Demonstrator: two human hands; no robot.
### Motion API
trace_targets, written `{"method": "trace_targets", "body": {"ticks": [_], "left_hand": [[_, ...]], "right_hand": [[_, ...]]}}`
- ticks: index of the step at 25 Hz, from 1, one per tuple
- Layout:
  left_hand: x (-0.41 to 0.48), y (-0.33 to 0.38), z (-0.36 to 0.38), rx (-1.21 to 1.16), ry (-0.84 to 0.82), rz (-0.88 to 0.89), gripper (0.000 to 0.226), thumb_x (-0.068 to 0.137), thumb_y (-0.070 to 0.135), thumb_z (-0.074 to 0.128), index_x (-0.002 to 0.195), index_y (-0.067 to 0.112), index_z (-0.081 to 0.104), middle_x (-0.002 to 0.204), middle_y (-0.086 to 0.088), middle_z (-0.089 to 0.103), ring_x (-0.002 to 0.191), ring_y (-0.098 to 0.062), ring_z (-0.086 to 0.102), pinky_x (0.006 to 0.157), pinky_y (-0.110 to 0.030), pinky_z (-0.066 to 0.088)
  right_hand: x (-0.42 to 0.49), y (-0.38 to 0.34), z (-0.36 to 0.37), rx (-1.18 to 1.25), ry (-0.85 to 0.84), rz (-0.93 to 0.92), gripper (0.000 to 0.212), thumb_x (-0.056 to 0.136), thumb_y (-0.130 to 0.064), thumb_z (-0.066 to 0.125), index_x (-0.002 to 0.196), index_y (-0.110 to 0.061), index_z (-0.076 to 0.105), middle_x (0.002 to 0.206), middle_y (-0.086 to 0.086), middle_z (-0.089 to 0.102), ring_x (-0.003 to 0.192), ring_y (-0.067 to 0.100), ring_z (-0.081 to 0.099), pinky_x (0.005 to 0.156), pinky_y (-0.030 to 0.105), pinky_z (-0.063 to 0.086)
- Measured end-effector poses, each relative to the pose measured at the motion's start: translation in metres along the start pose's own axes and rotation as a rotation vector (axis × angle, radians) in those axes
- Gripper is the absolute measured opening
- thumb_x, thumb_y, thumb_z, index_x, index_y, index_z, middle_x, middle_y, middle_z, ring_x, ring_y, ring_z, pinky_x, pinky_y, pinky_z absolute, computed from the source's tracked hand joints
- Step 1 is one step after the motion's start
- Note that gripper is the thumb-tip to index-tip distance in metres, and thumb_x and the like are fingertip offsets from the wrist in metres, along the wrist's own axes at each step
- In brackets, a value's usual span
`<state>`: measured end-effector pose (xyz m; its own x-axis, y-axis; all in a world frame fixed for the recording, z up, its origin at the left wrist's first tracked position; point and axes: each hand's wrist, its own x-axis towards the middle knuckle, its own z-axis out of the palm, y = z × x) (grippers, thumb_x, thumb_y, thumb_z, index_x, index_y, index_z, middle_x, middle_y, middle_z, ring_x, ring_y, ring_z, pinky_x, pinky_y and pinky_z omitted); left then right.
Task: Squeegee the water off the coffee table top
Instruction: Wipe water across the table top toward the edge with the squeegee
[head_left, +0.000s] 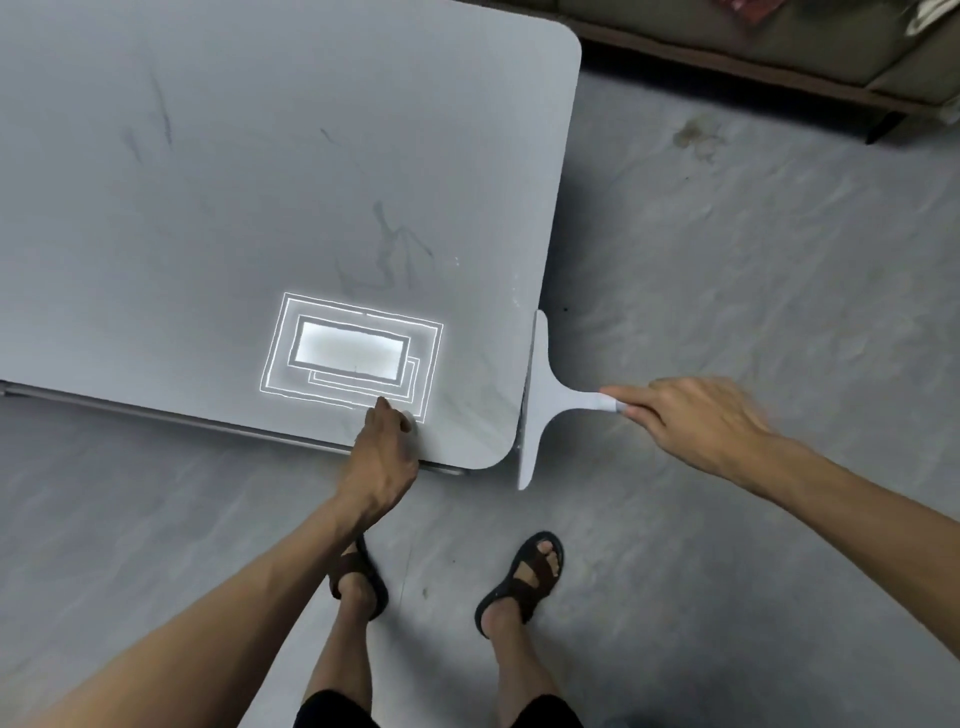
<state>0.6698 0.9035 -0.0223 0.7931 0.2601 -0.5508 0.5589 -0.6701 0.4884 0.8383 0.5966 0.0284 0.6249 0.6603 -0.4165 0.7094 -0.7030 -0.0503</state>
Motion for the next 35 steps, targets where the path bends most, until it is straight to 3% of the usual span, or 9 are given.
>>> {"method": "trace_targets", "body": {"ticks": [2,4,8,10,14,21,28,32,35], "left_hand": [[-0.003,0.007,0.007,-0.078,-0.010,-0.001,0.034,0.077,-0.002,0.051,0.107,0.011,0.043,0.095,-0.001,0.050,0.072,-0.021,0.047,0.053,-0.025,0.028],[-0.006,0.007,0.004,-0.128,0.036,-0.034,0.034,0.079,0.001,0.051,0.109,0.016,0.045,0.093,0.005,0.053,0.073,-0.019,0.050,0.057,-0.026,0.034],[-0.008,-0.024,-0.026,-0.233,0.309,-0.200,0.014,0.092,0.029,0.053,0.101,0.020,0.047,0.098,0.005,0.059,0.080,-0.019,0.057,0.068,-0.031,0.043],[-0.008,-0.056,-0.046,-0.257,0.430,-0.316,0.014,0.088,0.023,0.054,0.101,0.020,0.048,0.099,-0.002,0.063,0.083,-0.024,0.058,0.069,-0.033,0.043],[-0.003,-0.130,-0.084,-0.275,0.532,-0.501,0.030,0.077,0.010,0.052,0.106,0.018,0.049,0.095,-0.003,0.060,0.084,-0.027,0.056,0.069,-0.033,0.040],[0.016,-0.198,-0.108,-0.300,0.498,-0.429,0.026,0.077,0.010,0.055,0.094,0.026,0.042,0.092,0.000,0.059,0.075,-0.022,0.055,0.054,-0.027,0.035],[0.032,-0.158,-0.105,-0.267,0.285,-0.270,0.027,0.073,-0.001,0.053,0.085,0.019,0.039,0.086,-0.002,0.051,0.070,-0.020,0.048,0.051,-0.029,0.035],[0.038,-0.114,-0.091,-0.158,0.102,-0.152,0.035,0.074,-0.009,0.050,0.097,0.016,0.043,0.110,-0.007,0.045,0.092,-0.024,0.050,0.058,-0.025,0.035],[0.041,-0.085,-0.079,-0.094,-0.023,-0.101,0.035,0.074,-0.006,0.048,0.105,0.008,0.047,0.114,-0.010,0.044,0.091,-0.028,0.051,0.068,-0.030,0.036]], "right_hand": [[-0.004,0.018,-0.009,-0.052,-0.011,-0.002,0.035,0.097,-0.053,0.028,0.130,-0.056,0.038,0.075,-0.008,0.061,0.067,0.019,0.064,0.052,0.030,0.047],[0.001,0.014,-0.021,-0.044,-0.013,-0.039,0.035,0.097,-0.053,0.027,0.130,-0.054,0.037,0.076,-0.008,0.062,0.066,0.020,0.064,0.051,0.031,0.048],[0.046,-0.055,-0.047,-0.027,-0.018,-0.227,0.040,0.097,-0.055,0.022,0.134,-0.056,0.035,0.073,-0.010,0.054,0.067,0.021,0.062,0.043,0.026,0.024],[0.081,-0.105,-0.052,-0.023,-0.054,-0.370,0.045,0.097,-0.057,0.016,0.137,-0.055,0.035,0.080,-0.009,0.057,0.074,0.022,0.063,0.046,0.027,0.017],[0.164,-0.216,-0.048,0.036,-0.126,-0.567,0.038,0.100,-0.053,0.023,0.134,-0.053,0.041,0.101,-0.006,0.068,0.090,0.025,0.064,0.061,0.031,0.031],[0.258,-0.316,-0.035,0.098,-0.076,-0.556,0.034,0.101,-0.049,0.028,0.129,-0.053,0.046,0.111,-0.010,0.069,0.099,0.023,0.063,0.064,0.030,0.029],[0.195,-0.214,-0.025,0.186,-0.078,-0.248,0.038,0.101,-0.048,0.024,0.135,-0.055,0.040,0.082,-0.009,0.059,0.089,0.022,0.062,0.068,0.033,0.041],[0.115,-0.123,-0.019,0.152,-0.097,-0.013,0.039,0.100,-0.049,0.028,0.137,-0.058,0.036,0.091,-0.013,0.066,0.085,0.015,0.064,0.066,0.030,0.049],[0.063,-0.073,-0.022,0.105,-0.117,0.088,0.038,0.099,-0.050,0.032,0.135,-0.061,0.037,0.095,-0.014,0.068,0.082,0.013,0.065,0.061,0.029,0.049]]}}
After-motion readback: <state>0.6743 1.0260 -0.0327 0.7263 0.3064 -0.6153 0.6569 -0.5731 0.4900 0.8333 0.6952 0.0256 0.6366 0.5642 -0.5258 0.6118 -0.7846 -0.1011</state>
